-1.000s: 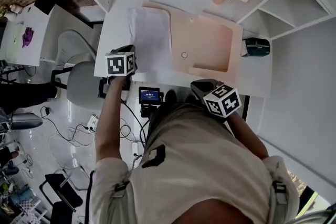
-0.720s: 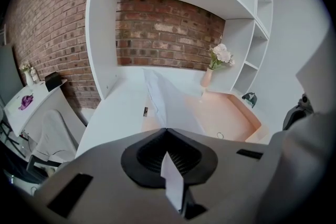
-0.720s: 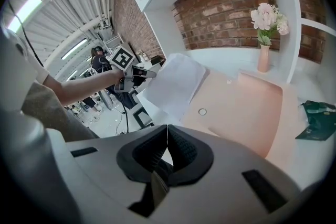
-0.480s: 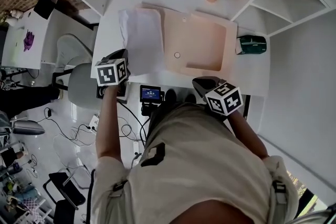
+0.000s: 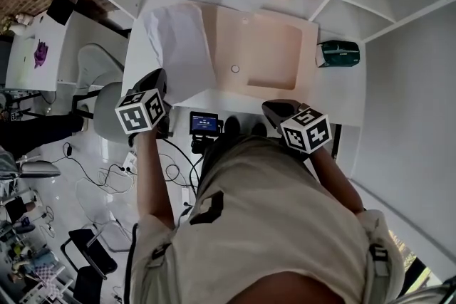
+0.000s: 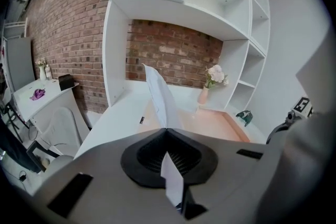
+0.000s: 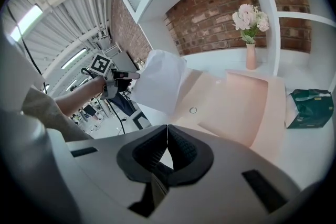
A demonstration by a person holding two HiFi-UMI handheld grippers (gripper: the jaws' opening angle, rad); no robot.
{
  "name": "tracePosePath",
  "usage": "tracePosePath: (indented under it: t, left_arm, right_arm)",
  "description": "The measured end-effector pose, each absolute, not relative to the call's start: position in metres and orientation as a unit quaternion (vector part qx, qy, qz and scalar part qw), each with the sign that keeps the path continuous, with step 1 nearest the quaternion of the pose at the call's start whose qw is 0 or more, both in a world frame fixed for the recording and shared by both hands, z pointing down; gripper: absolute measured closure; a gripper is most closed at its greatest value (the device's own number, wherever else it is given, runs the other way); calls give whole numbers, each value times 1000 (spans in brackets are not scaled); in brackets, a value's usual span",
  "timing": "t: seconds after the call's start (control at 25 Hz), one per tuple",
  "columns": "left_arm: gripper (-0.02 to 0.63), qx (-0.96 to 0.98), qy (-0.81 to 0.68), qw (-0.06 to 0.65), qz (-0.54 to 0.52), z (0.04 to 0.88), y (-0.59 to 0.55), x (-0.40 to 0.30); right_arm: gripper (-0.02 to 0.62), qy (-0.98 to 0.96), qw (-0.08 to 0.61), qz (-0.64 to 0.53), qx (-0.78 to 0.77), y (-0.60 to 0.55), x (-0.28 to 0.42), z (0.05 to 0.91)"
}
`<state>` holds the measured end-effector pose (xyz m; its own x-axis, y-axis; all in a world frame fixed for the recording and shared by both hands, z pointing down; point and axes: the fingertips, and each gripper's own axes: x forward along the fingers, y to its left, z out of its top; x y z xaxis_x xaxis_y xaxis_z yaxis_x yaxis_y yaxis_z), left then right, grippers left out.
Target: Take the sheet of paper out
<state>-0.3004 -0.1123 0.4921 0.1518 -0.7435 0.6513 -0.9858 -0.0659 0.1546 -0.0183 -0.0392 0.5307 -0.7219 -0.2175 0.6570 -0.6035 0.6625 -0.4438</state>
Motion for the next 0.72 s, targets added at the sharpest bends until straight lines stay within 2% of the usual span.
tracePosePath:
  t: [0.4, 0.72]
  left_arm:
    - [589, 707, -633, 263, 173, 443, -99, -279]
    - [589, 705, -636, 256, 184, 427, -75, -257]
  right_arm:
    - [570, -877, 277, 328, 214, -27, -10, 525]
    - [570, -883, 261, 340, 188, -12, -3, 526]
